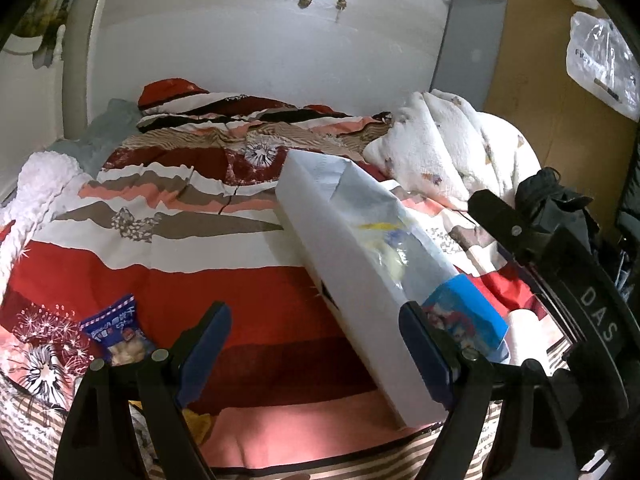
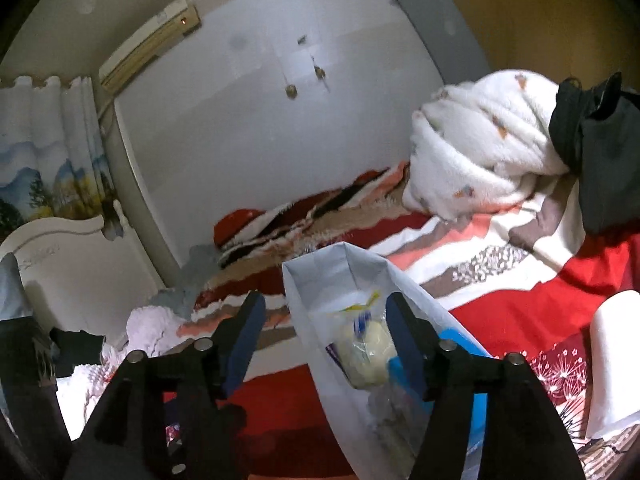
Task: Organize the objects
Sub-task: 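Lower the clear plastic bag into the white box and open the right gripper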
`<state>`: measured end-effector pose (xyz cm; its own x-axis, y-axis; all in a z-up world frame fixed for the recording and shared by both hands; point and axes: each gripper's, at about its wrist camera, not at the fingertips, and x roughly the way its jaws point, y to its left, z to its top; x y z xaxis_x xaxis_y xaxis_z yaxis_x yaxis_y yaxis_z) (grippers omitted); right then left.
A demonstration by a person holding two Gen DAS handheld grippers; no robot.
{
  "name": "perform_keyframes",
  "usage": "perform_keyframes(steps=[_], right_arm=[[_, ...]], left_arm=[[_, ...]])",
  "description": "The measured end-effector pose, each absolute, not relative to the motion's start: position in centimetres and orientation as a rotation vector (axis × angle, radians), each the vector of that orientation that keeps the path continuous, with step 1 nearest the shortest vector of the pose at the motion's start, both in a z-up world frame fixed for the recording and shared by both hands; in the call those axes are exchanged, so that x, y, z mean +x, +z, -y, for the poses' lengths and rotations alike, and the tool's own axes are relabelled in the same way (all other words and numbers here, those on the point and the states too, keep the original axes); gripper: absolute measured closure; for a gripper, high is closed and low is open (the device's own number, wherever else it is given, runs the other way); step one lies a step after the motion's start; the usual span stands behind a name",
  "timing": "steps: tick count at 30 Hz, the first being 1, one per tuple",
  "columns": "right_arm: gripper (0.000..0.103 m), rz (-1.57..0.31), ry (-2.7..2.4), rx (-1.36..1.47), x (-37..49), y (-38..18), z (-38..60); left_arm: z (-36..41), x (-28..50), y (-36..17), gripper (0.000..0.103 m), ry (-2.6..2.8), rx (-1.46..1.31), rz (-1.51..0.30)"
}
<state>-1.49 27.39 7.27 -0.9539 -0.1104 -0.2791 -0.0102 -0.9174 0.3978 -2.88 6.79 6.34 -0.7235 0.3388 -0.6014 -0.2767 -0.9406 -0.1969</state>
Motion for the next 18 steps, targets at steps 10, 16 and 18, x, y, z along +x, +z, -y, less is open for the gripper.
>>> perform_keyframes(steps=[10, 16, 18], right_arm=[[0.04, 0.575, -3.015, 0.533, -1.1, 6.8, -27.3], [0.04, 0.53, -2.922, 0.516, 0.2, 7.0, -26.0], [0.04, 0.49, -2.875, 0.526, 0.4, 7.0, -25.2]], left_arm=[[-5.7, -2.5, 6.3, 0.018, 2.676, -0.956, 0.115], [-3.7, -1.7, 6.1, 0.018, 2.714, -0.983, 0.159], [-2.8, -1.3, 5.8, 0.018, 2.737, -1.007, 0.166]])
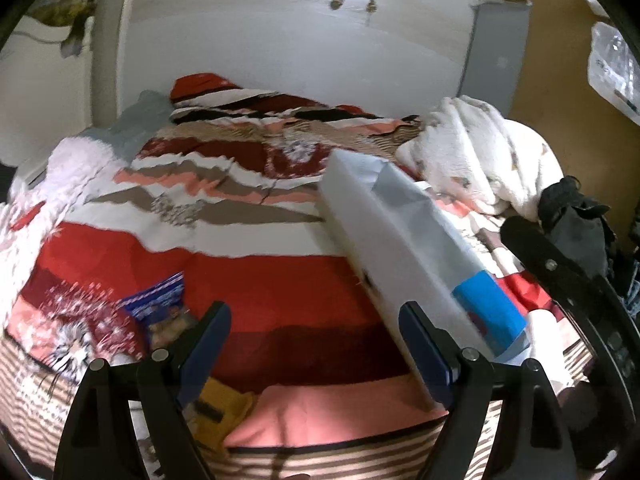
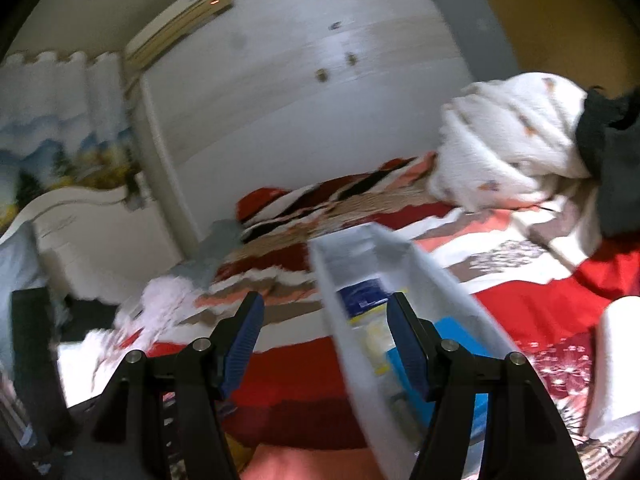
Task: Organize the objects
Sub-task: 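Lower the clear plastic bag into the white box and open the right gripper, then move the right gripper down to the plaid cloth on the bed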
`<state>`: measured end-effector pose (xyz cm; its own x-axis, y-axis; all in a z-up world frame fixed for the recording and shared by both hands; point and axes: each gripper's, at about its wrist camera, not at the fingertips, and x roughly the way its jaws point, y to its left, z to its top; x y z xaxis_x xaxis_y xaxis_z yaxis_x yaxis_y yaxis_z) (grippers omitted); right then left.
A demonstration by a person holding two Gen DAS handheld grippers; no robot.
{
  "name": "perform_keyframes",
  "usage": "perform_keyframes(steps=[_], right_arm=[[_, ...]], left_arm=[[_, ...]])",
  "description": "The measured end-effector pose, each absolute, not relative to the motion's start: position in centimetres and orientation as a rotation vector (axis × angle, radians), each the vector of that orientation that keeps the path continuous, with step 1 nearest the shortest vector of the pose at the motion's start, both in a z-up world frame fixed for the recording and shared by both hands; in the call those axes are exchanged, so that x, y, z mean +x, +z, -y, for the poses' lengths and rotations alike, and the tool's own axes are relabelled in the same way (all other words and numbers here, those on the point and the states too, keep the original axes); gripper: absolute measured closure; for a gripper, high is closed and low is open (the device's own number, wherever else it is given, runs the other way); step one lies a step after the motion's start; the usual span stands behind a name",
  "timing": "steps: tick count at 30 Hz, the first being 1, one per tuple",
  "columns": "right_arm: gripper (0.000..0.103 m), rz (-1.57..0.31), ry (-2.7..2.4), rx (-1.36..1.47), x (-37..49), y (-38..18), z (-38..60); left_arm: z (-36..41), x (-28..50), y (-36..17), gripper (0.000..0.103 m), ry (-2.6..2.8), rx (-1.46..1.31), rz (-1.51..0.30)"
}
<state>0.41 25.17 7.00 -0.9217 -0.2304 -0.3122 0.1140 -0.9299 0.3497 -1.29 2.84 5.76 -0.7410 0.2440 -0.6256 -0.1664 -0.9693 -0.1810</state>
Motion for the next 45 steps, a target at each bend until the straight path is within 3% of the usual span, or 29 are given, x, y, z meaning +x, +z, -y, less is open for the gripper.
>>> perform_keyframes(steps=[8, 14, 20, 31, 38, 45], right_arm=[[0.04, 0.207, -2.639, 0.779, 0.2, 5.3, -18.8], [0.04, 0.063, -2.587, 1.031, -1.4, 2.4, -15.8], [0.04, 0.118, -2.586, 1.18, -2.7, 0.8, -17.5], [0.04, 0.238, -2.551, 1.21, -3.3, 0.8, -18.6], [0.04, 0.187, -2.504, 1.422, -4.5, -1.6, -17.9], [0.042, 0.249, -2.464, 1.487, -4.8, -2.5, -18.6]], left_arm=[[1.3, 0.0, 3.6, 0.018, 2.809, -1.128, 0.188], [2.3, -0.9, 0.2, 0.018, 2.827, -1.345, 0.075], [2.5, -1.0, -0.3, 0.018, 2.782, -1.391, 0.087], [4.1, -0.8, 0.1, 0.018, 2.784, -1.398, 0.222], [4.4, -1.2, -0.6, 0.018, 2.765, -1.457, 0.239], [5.1, -1.1, -0.8, 0.018, 2.744, -1.472, 0.298]])
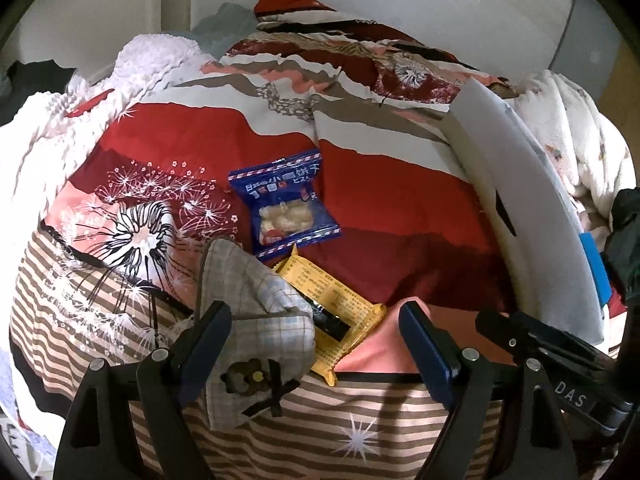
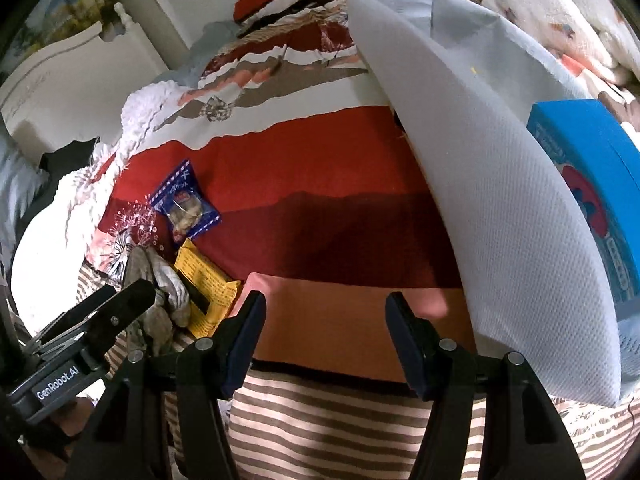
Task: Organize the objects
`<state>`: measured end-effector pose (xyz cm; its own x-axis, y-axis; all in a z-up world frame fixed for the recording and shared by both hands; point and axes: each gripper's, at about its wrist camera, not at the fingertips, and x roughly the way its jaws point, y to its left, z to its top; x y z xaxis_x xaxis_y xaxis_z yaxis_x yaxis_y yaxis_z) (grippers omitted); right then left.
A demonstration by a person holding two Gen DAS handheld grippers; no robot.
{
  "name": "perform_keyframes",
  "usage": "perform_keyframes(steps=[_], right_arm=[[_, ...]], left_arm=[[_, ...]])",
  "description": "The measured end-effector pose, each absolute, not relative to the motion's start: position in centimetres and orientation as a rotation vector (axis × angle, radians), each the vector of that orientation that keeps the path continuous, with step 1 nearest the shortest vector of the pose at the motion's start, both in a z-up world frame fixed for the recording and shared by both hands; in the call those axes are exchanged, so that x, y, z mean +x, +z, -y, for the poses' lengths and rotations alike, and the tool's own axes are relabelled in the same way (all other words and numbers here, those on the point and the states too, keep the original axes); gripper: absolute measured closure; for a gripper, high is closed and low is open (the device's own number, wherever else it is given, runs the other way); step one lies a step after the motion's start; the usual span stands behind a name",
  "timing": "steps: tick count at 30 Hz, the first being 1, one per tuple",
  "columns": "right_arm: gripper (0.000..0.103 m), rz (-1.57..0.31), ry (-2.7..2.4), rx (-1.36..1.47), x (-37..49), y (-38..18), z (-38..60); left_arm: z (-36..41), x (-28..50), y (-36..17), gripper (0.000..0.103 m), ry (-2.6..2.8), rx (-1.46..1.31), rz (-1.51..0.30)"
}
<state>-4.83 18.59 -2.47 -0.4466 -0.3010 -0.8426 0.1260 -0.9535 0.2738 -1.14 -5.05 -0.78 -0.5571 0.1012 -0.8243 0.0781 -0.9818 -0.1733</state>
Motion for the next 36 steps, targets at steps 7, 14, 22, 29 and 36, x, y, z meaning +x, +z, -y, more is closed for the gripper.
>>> perform_keyframes(steps=[7, 14, 22, 29, 36], right_arm=[[0.042, 0.412, -2.427, 1.461, -5.1, -2.3, -18.9], [0.042, 0.621, -2.279, 1.403, -6.0, -2.1, -17.4], [0.044, 0.555, -2.117, 1.499, -7.4, -4.2, -12.9], [0.046, 0.561, -2.092, 1.54, -7.5, -5.0, -12.8], [0.046, 0.62, -2.097, 1.532, -7.1, -4.9, -14.4]], left_arm=[[5.5, -1.0, -0.5, 0.018, 2.763, -1.454, 0.299], [8.1, -0.8, -0.5, 0.019, 2.801, -1.454, 0.4], [10.1, -0.8, -0.9, 0.018, 2.83, -1.491, 0.473], [12.3, -1.1, -2.7, 0.019, 2.769, -1.627, 0.584], [12.3, -1.8, -6.3, 0.016, 2.576, -1.817, 0.646]])
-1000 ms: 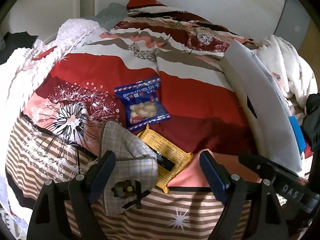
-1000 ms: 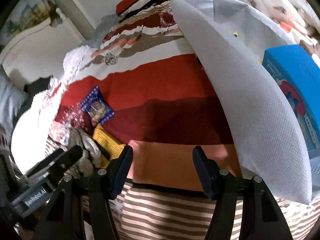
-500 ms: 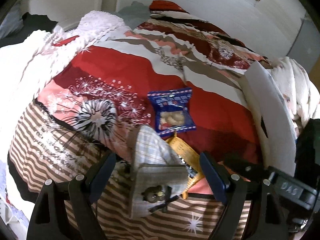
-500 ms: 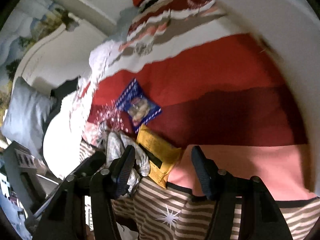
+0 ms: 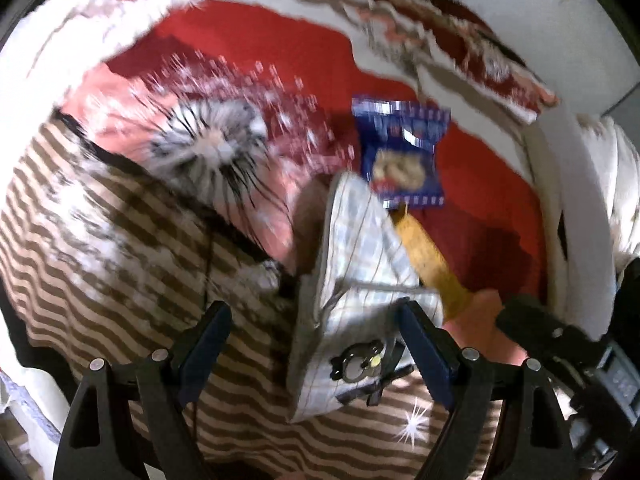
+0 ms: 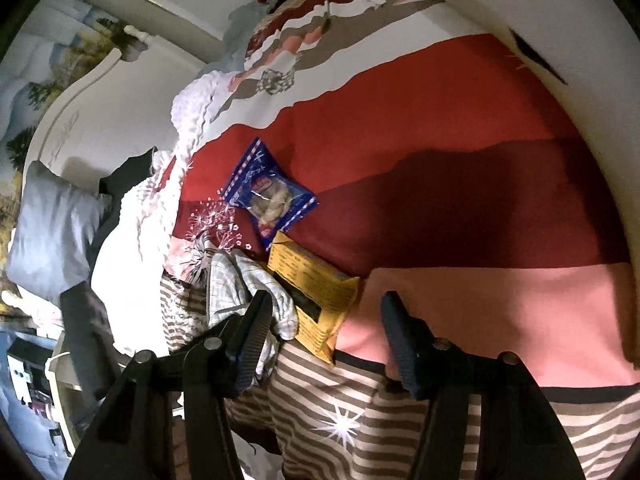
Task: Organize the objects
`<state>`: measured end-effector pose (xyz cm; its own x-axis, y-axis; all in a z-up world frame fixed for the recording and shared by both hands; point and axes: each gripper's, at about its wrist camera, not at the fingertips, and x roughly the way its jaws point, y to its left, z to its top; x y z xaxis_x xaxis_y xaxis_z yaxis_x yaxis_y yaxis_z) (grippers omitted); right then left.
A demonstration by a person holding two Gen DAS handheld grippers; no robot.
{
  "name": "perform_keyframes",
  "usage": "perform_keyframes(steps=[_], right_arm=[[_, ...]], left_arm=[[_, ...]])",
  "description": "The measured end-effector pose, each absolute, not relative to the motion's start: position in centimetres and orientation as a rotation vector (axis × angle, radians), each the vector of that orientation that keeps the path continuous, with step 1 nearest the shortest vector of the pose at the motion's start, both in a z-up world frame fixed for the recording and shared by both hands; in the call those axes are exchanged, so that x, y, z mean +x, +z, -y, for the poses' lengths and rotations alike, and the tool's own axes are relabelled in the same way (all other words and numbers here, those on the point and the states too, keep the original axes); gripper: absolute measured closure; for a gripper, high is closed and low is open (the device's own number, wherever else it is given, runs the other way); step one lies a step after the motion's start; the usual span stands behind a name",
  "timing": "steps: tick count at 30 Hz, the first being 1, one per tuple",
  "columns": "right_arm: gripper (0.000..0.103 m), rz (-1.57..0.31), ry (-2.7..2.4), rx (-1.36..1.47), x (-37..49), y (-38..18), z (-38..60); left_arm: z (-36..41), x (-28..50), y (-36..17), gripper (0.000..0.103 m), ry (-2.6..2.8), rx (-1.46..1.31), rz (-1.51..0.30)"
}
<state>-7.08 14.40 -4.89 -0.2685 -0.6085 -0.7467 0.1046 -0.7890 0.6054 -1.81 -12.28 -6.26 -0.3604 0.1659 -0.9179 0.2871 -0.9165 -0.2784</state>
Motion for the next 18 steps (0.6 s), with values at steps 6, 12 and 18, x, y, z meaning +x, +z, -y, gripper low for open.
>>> perform_keyframes(steps=[6, 12, 18], right_arm=[[0.046, 0.67, -2.105, 1.536, -7.0, -5.0, -15.5], [0.046, 0.689, -2.096, 1.532, -6.8, -5.0, -15.8], [0.046, 0.693, -2.103, 1.528, -6.6, -4.9, -16.2]], left_arm=[[12.5, -1.6, -7.0, 0.015, -2.429, 1.753, -0.725], [11.0, -2.0, -8.0, 0.016, -2.419, 1.894, -0.831], [8.1, -2.0, -7.1, 0.041, -2.509, 1.919, -0.764]])
